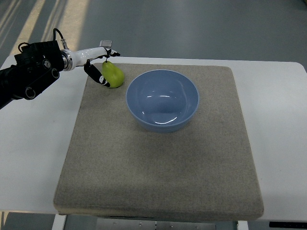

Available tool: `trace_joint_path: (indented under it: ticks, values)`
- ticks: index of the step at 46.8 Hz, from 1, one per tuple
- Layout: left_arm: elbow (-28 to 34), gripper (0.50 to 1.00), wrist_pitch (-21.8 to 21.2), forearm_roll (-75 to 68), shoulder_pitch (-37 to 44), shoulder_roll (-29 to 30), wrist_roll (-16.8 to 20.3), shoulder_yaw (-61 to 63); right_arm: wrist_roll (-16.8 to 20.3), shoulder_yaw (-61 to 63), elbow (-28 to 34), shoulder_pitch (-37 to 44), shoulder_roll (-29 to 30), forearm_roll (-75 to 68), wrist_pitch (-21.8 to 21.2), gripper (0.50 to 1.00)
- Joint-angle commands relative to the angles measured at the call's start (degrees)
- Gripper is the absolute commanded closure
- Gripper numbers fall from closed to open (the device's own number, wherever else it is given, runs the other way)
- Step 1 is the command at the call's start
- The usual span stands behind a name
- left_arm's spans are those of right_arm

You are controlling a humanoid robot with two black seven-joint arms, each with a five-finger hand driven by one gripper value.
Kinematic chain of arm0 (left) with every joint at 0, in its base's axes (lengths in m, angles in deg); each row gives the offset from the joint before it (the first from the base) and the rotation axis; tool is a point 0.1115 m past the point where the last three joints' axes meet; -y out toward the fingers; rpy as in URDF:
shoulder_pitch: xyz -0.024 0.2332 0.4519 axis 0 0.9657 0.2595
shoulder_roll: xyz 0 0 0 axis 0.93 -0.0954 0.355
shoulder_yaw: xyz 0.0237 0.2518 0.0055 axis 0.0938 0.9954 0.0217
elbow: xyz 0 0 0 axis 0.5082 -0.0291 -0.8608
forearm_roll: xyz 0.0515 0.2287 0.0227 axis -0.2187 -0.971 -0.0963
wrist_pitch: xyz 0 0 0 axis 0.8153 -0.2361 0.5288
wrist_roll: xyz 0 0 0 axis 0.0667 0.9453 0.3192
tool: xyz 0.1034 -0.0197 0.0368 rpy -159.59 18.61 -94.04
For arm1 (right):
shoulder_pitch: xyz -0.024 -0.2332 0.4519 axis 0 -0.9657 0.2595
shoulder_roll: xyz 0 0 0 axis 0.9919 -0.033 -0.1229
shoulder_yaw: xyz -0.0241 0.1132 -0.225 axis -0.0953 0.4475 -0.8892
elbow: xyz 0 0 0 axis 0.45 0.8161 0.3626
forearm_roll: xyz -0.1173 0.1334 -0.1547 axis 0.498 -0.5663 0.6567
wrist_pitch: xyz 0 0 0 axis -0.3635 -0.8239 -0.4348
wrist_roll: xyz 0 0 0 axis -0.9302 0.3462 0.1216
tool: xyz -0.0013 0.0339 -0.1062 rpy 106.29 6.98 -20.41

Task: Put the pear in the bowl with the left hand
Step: 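Reach the left hand to the green pear and close fingers around it, then lift the pear with the left hand and carry it over the bowl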

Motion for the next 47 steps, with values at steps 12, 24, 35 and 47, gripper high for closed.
trace_joint_path:
  ticks: [12,24,35,47]
  values:
    - [-0.01,0.602,-0.11,0.07,1.02,-0.38,0.01,-0.08,0.0,0.0,0.0,0.0,0.0,0.0,0.0,0.574]
    - [-0.01,0.818,-0.11,0.07,1.72,-0.3,0.01,0.01,0.0,0.0,0.0,0.0,0.0,0.0,0.0,0.574]
    - [-0.1,1.0,-0.02,0.16,1.63,0.05,0.01,-0.08,0.0,0.0,0.0,0.0,0.0,0.0,0.0,0.576]
    - [-5.27,1.0,0.86,1.21,-1.18,5.76,0.09,-0.69,0.0,0.0,0.0,0.0,0.0,0.0,0.0,0.574]
